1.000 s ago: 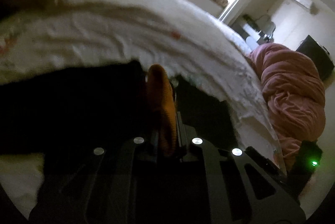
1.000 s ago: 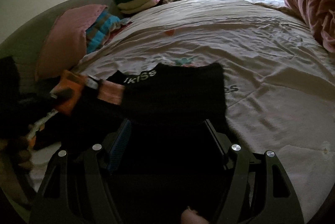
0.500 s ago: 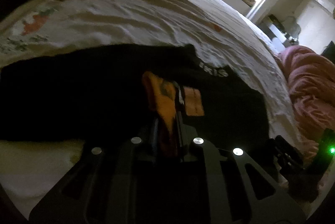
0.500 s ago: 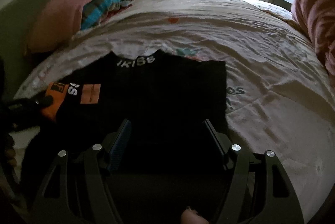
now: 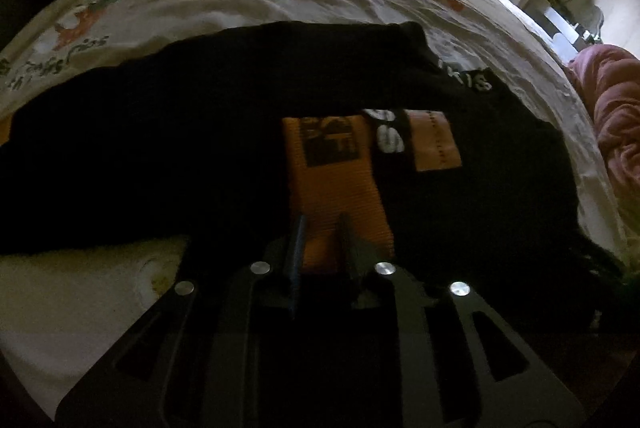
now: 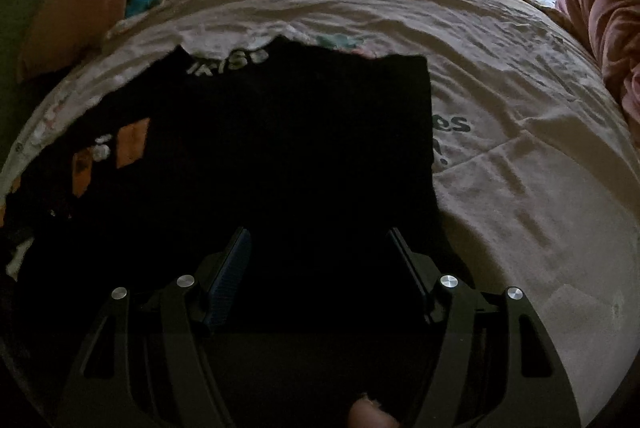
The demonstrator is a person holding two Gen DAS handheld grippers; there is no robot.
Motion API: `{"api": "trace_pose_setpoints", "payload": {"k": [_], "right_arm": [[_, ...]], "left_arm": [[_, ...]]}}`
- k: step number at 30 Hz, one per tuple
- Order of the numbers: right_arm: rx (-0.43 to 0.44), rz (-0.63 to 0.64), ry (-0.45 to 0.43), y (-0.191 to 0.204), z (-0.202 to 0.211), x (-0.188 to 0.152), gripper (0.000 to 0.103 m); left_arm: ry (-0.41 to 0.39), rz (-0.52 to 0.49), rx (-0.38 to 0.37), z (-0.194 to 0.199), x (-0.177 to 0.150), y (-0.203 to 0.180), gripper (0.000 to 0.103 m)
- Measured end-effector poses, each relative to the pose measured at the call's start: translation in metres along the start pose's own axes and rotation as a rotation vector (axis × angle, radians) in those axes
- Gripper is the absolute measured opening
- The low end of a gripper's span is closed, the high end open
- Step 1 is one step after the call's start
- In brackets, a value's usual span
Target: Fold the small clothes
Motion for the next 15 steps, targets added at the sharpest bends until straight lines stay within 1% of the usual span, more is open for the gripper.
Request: {"api": "trace_pose_setpoints", "payload": {"k": [2,4,5,6,7,8,10,12,13,15], "right_arm": [[0.024,-0.003,-0.022,0.002,0.010,-0.001,0.068],[0.041,0.004,-0.045,0.006,0.021,-0.002,0.069],[0.049,0.007,-0.052,0.009,0.024,-0.002,0.071],[0.060,0.012,-0.060,0.011,0.029,-0.002,0.075],[0.069,0.020,-0.072,0.016,0.034,-0.002,0.080],[0.073,0.026,-0.081,0.020,0.038,-0.003,0.081],[0.095,0.048,-0.098,0.031,0.047,-0.003,0.084],[0.111,0.065,-0.113,0.041,0.054,-0.004,0.091],[0.120,0.074,-0.124,0.047,0.058,-0.004,0.093],[0.131,0.092,-0.145,0.060,0.066,-0.003,0.096]], "left_arm": [[-0.010,0.017,-0.017,0.005,-0.002,0.005,0.016],[-0.029,0.017,-0.017,0.015,-0.003,0.007,0.017],[-0.045,0.008,-0.010,0.022,-0.003,0.008,0.020],[-0.054,0.005,-0.006,0.026,-0.004,0.007,0.024],[-0.063,0.002,-0.007,0.031,-0.004,0.006,0.034],[-0.071,-0.002,-0.008,0.035,-0.004,0.007,0.043],[-0.088,-0.010,0.018,0.044,-0.006,0.008,0.051],[-0.103,-0.012,0.044,0.051,-0.007,0.011,0.063],[-0.108,-0.011,0.056,0.054,-0.007,0.013,0.072],[-0.127,-0.010,0.086,0.062,-0.008,0.017,0.077]]}}
Point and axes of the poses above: each gripper's, at about its wrist camera, not at the fingertips, and z roughly against the way its jaws point, y to its left, x to its top, the point moved 1 cm from there along -z, roughly the way its jaws point, and after that the axes turned 10 degrees about -z, right-handed, at the moved point
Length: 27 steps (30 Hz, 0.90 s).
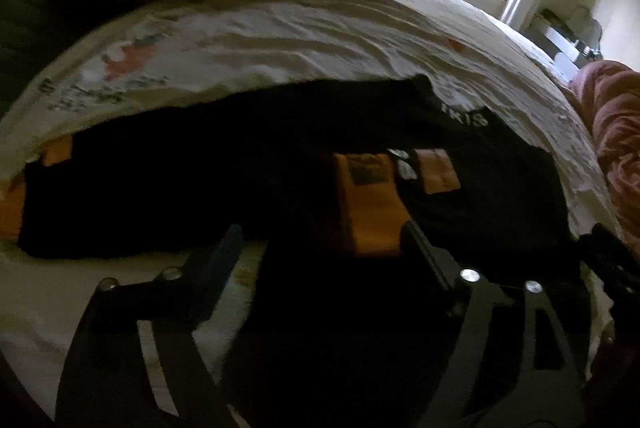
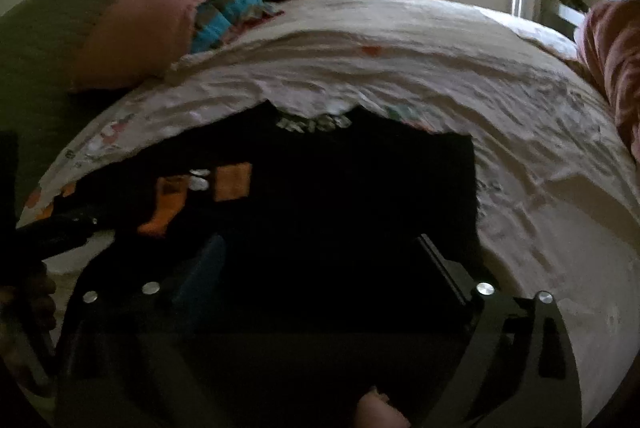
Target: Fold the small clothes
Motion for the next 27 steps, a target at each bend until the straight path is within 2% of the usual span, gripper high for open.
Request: {"api": "trace_pose_setpoints", "payload": {"k": [2,6,21,27], "right_arm": [[0.008,0.012,-0.013,0.009,0.004,0.002,0.097],[0.032,0.029,-0.040,0.029,0.011,0.005,0.098],[0.108,0.147,-0.036,0.111,0.003,0.002,0.098],[0.140,0.209,-0.026,0.144,-0.004,-0.003,0.098]], "left_arm": [[-0.016,0.003,0.020,0.008,-0.001,0.007,0.085],[-0.046,0.015,0.046,0.022,-0.001,0.019,0.091],[-0.096,0.086,0.214,0.048,-0.011,0.078,0.093],[-0.095,0.126,0.256,0.052,-0.015,0.100,0.093]]}}
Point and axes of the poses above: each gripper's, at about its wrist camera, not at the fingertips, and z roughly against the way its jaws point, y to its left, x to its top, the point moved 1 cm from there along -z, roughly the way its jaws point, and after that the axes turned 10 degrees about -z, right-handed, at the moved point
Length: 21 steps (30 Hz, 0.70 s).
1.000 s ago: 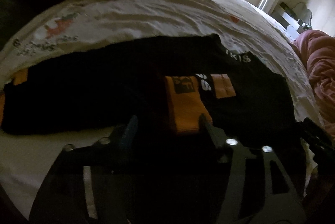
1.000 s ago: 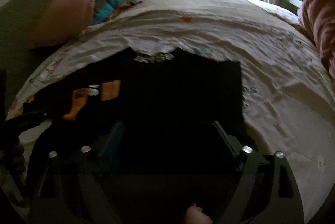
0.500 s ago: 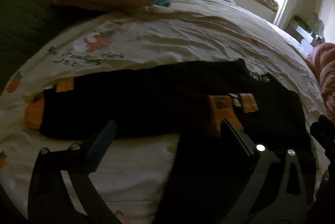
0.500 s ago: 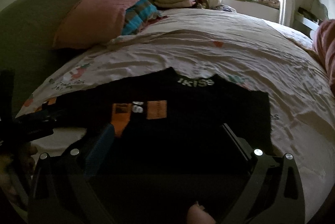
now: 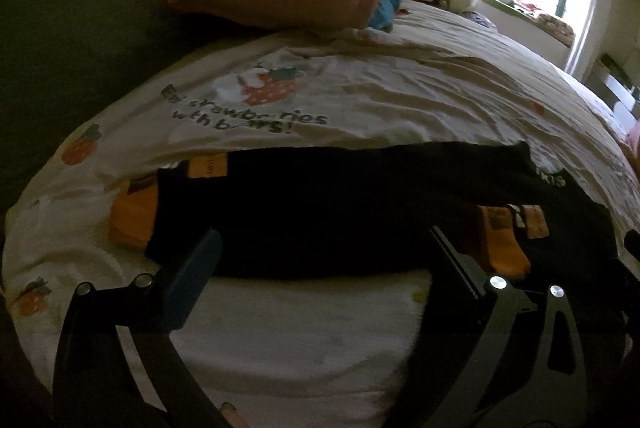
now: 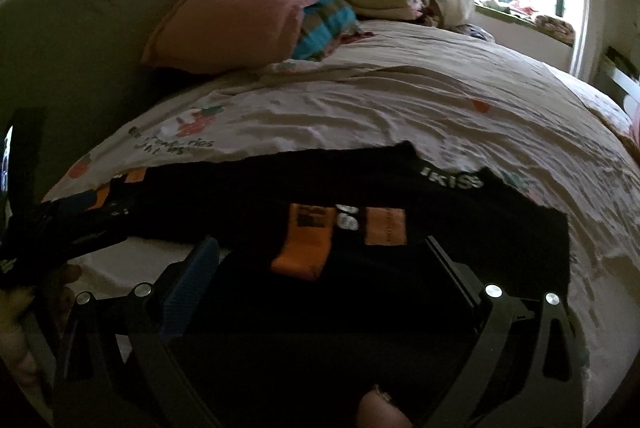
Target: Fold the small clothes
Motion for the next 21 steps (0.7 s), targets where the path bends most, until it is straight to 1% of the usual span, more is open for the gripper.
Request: {"api": "trace_pose_setpoints", "payload": {"k": [13,19,21], "right_arm": [[0.078,0.115,0.045,0.064,-0.030,0.000,0.098],[0.092,0.134,0.067,0.082,-0.043,-0.002,0.098],[0.100,0.137,0.071,0.086,-0.046,-0.002,0.098]], "left_arm": [[0.037,0.119,0.082,-0.012,-0.009,0.055,0.093],[0.069,0.196,0.146,-0.022,-0.018,0.090,0.093],[0.085,0.225,0.155,-0.027,-0.021,0.100,0.093]]}}
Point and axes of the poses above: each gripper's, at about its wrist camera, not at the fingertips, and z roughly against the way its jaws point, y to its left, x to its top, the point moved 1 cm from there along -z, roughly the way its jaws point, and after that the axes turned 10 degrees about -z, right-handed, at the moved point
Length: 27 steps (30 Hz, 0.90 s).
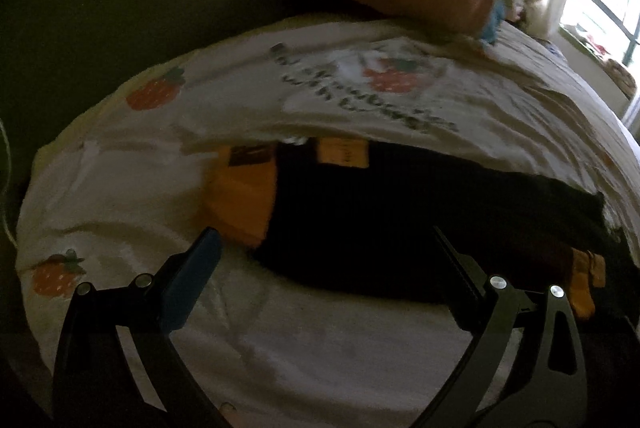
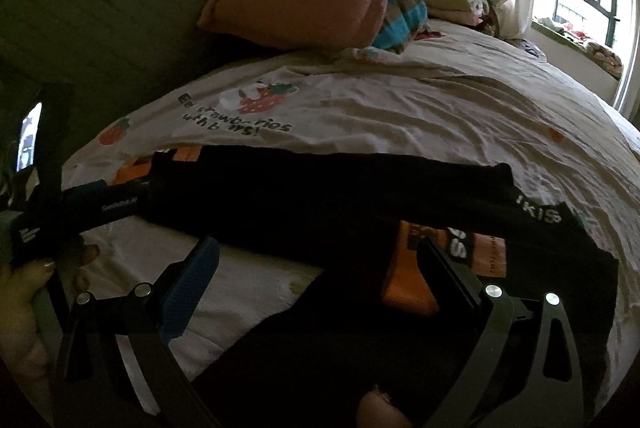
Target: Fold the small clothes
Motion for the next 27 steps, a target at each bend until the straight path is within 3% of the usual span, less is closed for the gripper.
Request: {"api": "trace_pose_setpoints", "payload": {"k": [6,10,15,17,27], "right_arm": [[0.010,0.005,0.005,0.007,-0.005,0.001,0.098],[0.014,-0.004,0.008,0.007,-0.007,0.001,0.098],[0.008,-0.015,0.016,0.003,-0.009,-0.003,0.098],[0.002,-0.025,0.015,-0.001,-0.008,-0.004,0.098],[-0.003,-0.109,-0.010,-0.031,0.014,-0.011,0.098]], "left_arm": [[0.058,0.069,0.027,-0.018,-0.006,0.023,0.093],[0.074,0.121,-0.011,-0.031,-0.009,0.031,0.092],[0.060,0.150,-0.016,-0.040,-0.008,0.033,0.047],[0.043,0.163,-0.049,-0.041,-0.007,0.034,0.012],[-0.134,0.076,-0.152,0.018,0.004,0.011,0.008]]}}
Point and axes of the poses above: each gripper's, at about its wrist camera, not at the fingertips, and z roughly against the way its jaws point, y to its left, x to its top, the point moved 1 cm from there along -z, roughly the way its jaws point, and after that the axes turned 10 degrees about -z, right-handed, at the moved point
